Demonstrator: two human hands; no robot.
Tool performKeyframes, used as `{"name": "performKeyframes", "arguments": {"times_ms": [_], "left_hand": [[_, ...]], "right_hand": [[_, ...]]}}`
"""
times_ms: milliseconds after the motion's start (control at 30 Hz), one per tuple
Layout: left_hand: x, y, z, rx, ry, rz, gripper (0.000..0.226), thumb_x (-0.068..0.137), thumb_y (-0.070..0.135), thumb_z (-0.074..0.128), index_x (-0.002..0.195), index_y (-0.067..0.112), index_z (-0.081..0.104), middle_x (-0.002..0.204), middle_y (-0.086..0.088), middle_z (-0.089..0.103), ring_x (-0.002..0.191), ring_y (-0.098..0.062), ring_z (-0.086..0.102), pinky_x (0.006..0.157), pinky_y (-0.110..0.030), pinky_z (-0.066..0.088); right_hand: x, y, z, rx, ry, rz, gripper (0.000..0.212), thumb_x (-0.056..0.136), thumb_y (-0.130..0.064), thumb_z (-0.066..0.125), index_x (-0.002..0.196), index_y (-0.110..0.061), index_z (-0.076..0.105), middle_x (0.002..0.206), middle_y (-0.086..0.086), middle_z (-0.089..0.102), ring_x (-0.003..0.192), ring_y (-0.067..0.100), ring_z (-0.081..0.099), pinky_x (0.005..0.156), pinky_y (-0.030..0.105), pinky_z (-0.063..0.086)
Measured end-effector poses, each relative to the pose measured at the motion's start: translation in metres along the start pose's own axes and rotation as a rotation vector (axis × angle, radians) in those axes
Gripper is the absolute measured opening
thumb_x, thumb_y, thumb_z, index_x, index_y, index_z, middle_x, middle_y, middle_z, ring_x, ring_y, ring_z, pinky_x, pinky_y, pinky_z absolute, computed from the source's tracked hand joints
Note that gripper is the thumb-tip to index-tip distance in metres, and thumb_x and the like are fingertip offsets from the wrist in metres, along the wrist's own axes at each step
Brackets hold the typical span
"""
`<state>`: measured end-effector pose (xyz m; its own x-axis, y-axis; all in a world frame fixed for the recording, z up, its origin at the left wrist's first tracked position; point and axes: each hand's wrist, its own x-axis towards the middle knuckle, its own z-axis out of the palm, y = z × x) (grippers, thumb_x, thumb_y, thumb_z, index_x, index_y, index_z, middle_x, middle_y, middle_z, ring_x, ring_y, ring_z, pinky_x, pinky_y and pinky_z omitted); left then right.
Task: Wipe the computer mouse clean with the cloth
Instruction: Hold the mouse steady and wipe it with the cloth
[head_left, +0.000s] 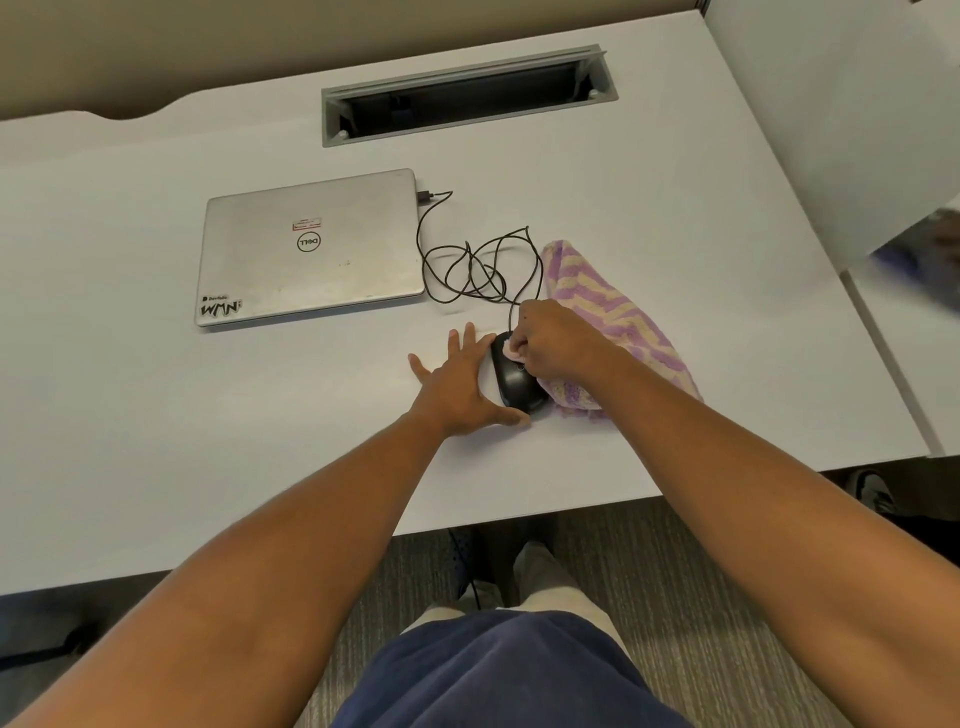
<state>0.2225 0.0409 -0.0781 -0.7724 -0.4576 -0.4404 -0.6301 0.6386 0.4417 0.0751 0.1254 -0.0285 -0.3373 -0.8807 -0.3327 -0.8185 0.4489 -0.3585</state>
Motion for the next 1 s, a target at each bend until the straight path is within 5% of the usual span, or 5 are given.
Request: {"name": "performKeyframes", "arguments": {"times_ms": [167,467,733,833,1000], "left_hand": [[-0.002,0.001,-0.001,0.0,-0.002,0.0,0.131,0.057,0.075,0.078,0.159,0.03,0.009,0.168,0.001,-0.008,0.153,-0.017,-0.013,0.112,-0.068,-0.016],[-0.001,0.001,-0.001,-0.011,-0.007,0.001,0.131,0.056,0.074,0.08,0.158,0.032,0.009,0.168,0.0,-0.008,0.153,-0.018,-0.014,0.112,-0.068,-0.017],[-0.002,0.001,-0.002,0.001,-0.012,-0.007,0.132,0.056,0.075,0.078,0.158,0.032,0.007,0.167,0.0,-0.009,0.153,-0.018,-0.014,0.112,-0.069,-0.016],[-0.002,0.002,-0.002,-0.005,-0.013,-0.006,0.131,0.056,0.075,0.079,0.158,0.032,0.008,0.168,0.0,-0.009,0.153,-0.018,-0.014,0.112,-0.068,-0.017],[-0.003,0.002,-0.003,-0.009,-0.014,-0.002,0.132,0.056,0.074,0.079,0.158,0.032,0.008,0.168,0.0,-0.008,0.153,-0.019,-0.014,0.112,-0.069,-0.016]], "right_hand": [[-0.01,0.007,-0.01,0.09,-0.067,-0.09,0.021,0.088,-0.007,0.06,0.1,-0.011,0.077,0.104,0.002,0.06,0.098,0.017,0.056,0.083,0.032,0.051],[-0.004,0.022,-0.01,0.047,-0.003,0.039,0.023,0.085,-0.006,0.062,0.101,-0.012,0.076,0.106,0.005,0.067,0.097,0.023,0.062,0.08,0.03,0.052],[0.001,0.012,0.0,0.223,0.056,0.037,0.021,0.085,-0.001,0.057,0.081,-0.008,0.076,0.082,0.005,0.061,0.079,0.021,0.058,0.072,0.034,0.05],[-0.004,0.018,-0.005,0.213,0.005,0.032,0.021,0.088,-0.008,0.06,0.103,-0.009,0.075,0.102,0.005,0.068,0.098,0.018,0.061,0.08,0.025,0.045],[0.006,0.012,-0.002,0.353,0.189,0.193,0.022,0.082,-0.003,0.059,0.093,-0.01,0.077,0.098,0.007,0.074,0.091,0.019,0.066,0.081,0.03,0.055]]}}
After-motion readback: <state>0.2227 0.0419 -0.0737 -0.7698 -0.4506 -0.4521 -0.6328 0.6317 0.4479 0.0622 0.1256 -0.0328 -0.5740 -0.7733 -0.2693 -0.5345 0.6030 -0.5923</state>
